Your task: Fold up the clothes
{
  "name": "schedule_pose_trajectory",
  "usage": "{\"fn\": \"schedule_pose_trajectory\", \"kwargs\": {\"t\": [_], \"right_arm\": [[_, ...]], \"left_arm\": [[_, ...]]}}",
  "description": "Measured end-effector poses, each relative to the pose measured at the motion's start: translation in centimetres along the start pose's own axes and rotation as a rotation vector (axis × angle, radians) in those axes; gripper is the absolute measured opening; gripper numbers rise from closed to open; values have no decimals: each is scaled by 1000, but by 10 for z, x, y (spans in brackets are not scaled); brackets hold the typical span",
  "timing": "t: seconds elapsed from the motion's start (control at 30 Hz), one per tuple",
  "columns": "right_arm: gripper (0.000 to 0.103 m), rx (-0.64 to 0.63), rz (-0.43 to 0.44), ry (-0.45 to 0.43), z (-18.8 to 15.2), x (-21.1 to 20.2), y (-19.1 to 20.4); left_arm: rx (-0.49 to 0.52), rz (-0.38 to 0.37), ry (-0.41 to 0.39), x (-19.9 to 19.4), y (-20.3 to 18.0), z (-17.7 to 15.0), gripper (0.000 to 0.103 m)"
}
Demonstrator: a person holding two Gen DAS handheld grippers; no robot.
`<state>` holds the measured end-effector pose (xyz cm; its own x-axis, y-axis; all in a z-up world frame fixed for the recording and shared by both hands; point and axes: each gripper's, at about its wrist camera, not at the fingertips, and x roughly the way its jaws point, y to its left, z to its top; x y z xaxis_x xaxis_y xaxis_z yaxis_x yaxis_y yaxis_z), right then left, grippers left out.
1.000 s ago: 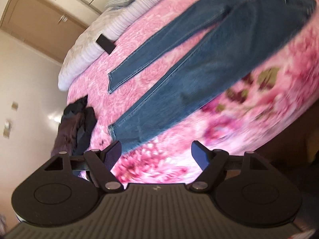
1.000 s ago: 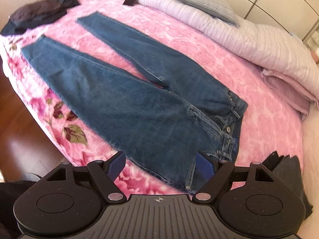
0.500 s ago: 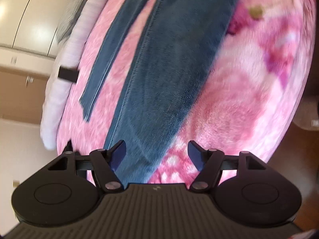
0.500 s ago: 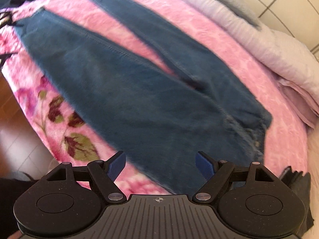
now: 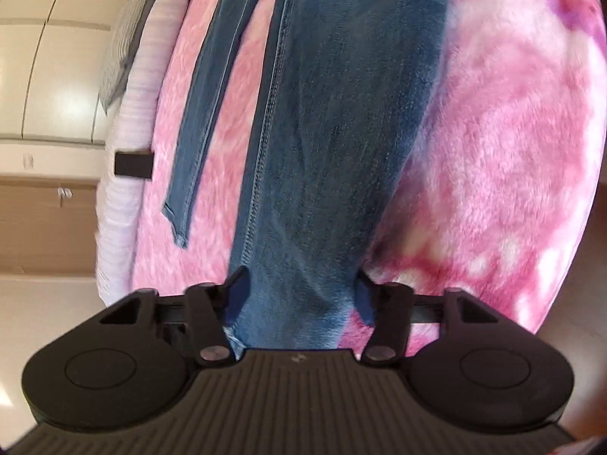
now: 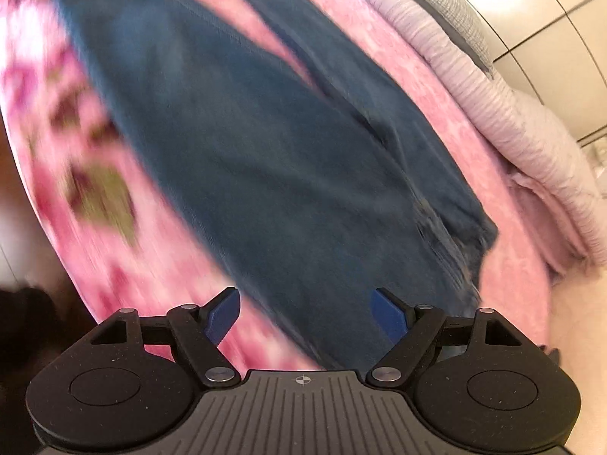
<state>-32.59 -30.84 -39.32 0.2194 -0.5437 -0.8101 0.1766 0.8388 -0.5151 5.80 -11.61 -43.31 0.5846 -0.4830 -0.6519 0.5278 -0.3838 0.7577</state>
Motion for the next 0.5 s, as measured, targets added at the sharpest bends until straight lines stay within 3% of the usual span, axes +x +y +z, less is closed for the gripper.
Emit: {"fn": "schedule_pose_trajectory", "kwargs": {"t": [0.07,0.23,0.43,0.5], "right_arm": [[80,-56,-42,13,-25,10,0],[80,-328,-177,-51,-79,42,5],[80,-442,-215,-227,-111,63,-12],[62,-446,-241,-232,-116,71,-21]], "left_arm": [[-39,-14,28,1,2,6,30],[-249,-68,138,9,20,16,28],[-202,-17,161,12,10,26,25],[-174,-5,160,12,7,25,21]]}}
